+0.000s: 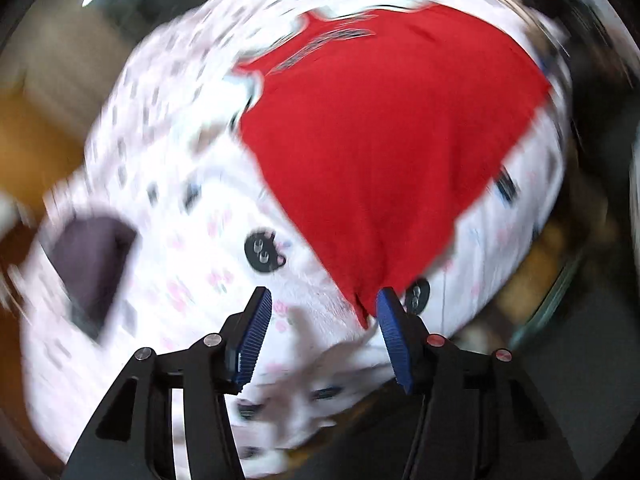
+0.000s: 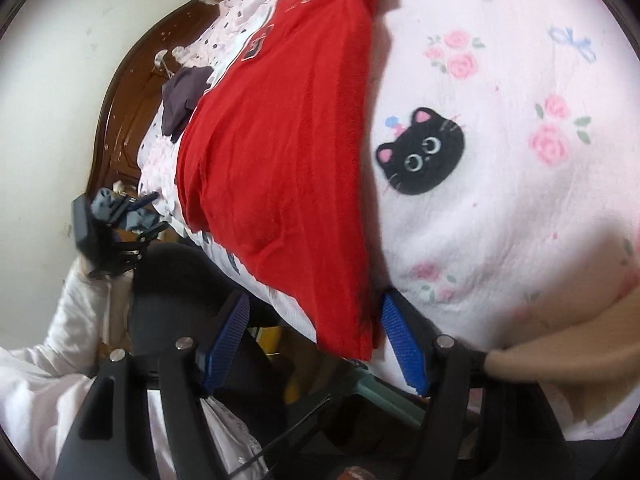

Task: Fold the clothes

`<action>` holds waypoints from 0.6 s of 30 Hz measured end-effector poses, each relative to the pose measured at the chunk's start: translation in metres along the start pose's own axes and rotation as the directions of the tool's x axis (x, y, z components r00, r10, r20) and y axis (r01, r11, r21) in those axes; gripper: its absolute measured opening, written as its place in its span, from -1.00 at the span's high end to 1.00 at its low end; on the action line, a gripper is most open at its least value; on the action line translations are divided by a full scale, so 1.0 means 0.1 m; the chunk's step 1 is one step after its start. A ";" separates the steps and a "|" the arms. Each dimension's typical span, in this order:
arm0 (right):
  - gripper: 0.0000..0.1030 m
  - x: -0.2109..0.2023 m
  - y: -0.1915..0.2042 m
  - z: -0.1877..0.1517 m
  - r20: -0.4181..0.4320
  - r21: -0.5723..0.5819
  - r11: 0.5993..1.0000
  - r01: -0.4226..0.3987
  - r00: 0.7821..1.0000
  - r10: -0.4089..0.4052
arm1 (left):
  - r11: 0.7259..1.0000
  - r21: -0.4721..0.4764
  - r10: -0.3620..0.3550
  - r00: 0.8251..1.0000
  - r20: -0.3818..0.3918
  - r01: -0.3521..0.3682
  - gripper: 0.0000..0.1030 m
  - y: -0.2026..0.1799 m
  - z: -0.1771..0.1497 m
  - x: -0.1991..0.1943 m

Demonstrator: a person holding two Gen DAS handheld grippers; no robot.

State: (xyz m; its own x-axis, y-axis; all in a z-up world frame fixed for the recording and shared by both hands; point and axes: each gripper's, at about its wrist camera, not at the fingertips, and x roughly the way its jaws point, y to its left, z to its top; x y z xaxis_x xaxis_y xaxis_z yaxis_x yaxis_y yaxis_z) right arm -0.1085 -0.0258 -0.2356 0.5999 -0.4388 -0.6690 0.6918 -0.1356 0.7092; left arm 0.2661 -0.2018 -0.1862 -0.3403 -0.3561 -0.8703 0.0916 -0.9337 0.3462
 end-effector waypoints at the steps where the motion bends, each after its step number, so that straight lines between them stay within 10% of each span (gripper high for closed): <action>1: -0.34 -0.02 -0.03 0.01 -0.001 0.014 1.000 -0.014 1.000 0.014 | 0.998 -0.057 -0.040 0.999 0.010 0.040 0.04 0.08 0.01 0.02; 7: -0.26 -0.07 -0.15 -0.04 0.013 0.088 0.993 -0.076 0.997 0.075 | 0.883 -0.375 -0.255 0.960 0.117 0.281 0.04 0.59 0.08 0.17; 13: -0.29 -0.07 -0.08 -0.08 0.013 0.033 0.999 -0.028 1.000 0.028 | 0.859 -0.421 -0.304 0.952 0.039 0.291 0.10 0.58 0.14 0.38; 18: -0.29 -0.08 -0.04 -0.15 0.019 0.001 1.000 -0.004 1.000 0.004 | 0.819 -0.479 -0.333 0.942 0.050 0.315 0.85 0.64 0.04 0.41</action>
State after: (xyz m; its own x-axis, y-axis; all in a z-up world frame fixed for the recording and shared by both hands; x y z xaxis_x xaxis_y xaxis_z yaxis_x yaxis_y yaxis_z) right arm -0.1102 -0.0084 -0.2365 0.5950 -0.4562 -0.6617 0.6891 -0.1343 0.7121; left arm 0.2541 -0.2762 -0.1977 -0.3976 -0.0222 -0.9173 0.4163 -0.8953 -0.1588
